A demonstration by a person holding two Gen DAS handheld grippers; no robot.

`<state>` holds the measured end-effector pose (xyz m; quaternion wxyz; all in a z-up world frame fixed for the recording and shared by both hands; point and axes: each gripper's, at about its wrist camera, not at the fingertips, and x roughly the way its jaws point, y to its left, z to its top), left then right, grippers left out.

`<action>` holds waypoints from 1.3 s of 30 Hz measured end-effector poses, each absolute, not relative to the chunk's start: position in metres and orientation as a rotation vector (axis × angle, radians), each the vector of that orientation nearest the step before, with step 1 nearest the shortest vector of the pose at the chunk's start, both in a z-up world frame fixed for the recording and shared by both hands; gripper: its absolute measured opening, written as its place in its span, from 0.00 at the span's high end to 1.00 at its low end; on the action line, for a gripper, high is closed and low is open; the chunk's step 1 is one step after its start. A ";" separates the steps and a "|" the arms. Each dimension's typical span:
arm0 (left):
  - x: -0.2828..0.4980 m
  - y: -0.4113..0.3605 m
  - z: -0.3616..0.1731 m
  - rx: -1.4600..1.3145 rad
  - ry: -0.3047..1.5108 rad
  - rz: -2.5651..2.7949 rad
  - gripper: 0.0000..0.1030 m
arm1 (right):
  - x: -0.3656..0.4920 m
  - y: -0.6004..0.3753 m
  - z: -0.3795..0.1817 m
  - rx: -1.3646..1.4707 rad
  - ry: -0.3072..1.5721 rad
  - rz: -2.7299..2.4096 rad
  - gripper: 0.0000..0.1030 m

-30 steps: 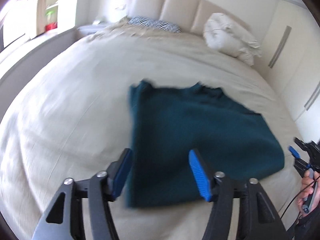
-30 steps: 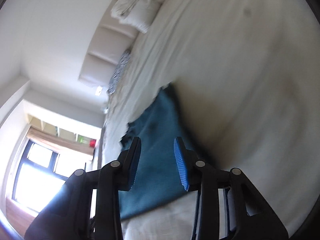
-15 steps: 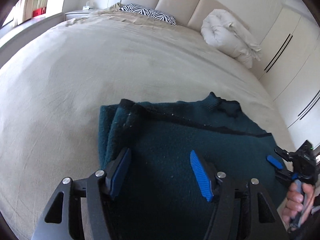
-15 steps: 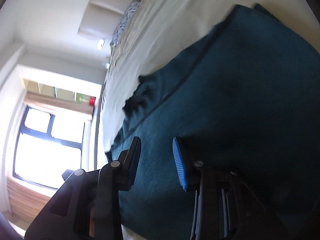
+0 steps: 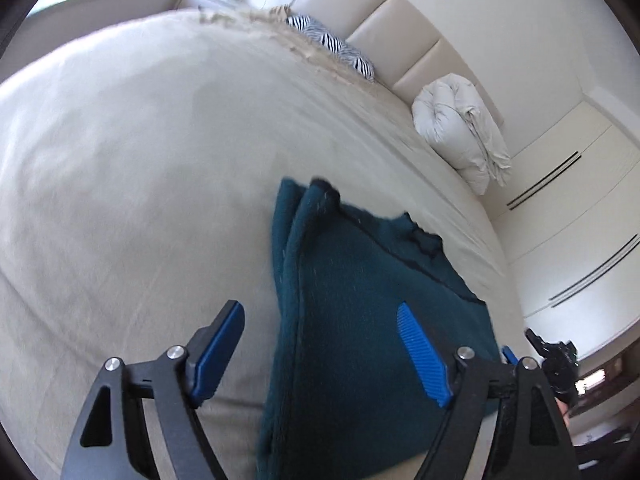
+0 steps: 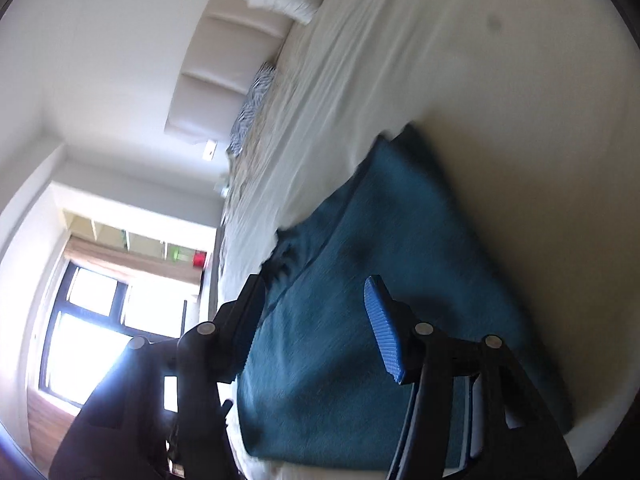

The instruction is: Fold small clothes

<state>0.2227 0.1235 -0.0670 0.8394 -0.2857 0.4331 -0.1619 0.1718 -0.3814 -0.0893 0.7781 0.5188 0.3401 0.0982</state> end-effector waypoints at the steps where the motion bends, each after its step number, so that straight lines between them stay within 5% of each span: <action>1: 0.221 0.125 -0.070 -0.619 0.930 -0.356 0.22 | 0.172 -0.371 -0.083 1.103 0.749 0.239 0.50; 12: 0.221 0.132 -0.108 -0.848 1.089 -0.520 0.23 | 0.220 -0.191 -0.071 0.920 1.010 0.592 0.50; 23: 0.219 0.127 -0.123 -0.973 1.169 -0.579 0.35 | 0.230 -0.132 -0.084 0.966 1.135 0.715 0.50; 26: 0.219 0.131 -0.128 -1.003 1.182 -0.566 0.52 | 0.239 -0.124 -0.088 0.967 1.158 0.724 0.50; 28: 0.219 0.135 -0.137 -1.032 1.205 -0.556 0.81 | 0.247 -0.114 -0.094 0.958 1.175 0.724 0.50; 29: 0.220 0.138 -0.139 -1.040 1.212 -0.548 0.86 | 0.251 -0.109 -0.097 0.951 1.185 0.724 0.50; 39: 0.216 0.136 -0.118 -1.023 1.152 -0.562 0.87 | 0.277 -0.096 -0.128 1.006 1.229 0.714 0.47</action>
